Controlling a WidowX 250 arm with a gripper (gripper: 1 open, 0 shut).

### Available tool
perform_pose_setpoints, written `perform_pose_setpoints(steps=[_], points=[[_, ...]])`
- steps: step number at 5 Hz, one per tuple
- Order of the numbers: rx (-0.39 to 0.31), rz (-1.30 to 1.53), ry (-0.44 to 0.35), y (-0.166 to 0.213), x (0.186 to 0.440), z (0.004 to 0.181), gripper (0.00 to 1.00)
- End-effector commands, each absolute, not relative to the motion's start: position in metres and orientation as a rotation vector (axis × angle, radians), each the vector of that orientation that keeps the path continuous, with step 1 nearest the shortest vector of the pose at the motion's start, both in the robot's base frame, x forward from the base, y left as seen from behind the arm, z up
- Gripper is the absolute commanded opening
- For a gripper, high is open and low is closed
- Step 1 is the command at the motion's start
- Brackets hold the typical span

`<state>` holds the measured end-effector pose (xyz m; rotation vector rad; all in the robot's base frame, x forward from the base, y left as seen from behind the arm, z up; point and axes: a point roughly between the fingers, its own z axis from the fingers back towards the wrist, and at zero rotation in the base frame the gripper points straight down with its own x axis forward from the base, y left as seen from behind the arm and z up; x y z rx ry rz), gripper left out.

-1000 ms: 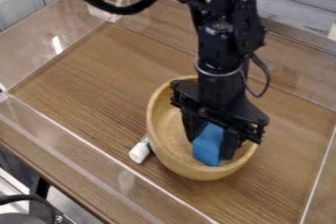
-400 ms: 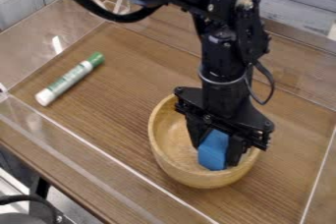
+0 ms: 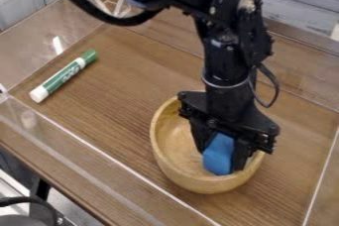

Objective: Remove the blue block from inside the brown bowl and put it on the table

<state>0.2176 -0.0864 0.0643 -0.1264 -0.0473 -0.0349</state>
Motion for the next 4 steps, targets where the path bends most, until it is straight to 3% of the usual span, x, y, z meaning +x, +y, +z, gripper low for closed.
perform_pose_setpoints(steps=[1,4], points=[[-0.152,-0.044,-0.088,-0.0928,0.2208,0.0727,0.0],[-0.164,-0.042,-0.083,-0.0905,0.2196,0.0786,0.0]])
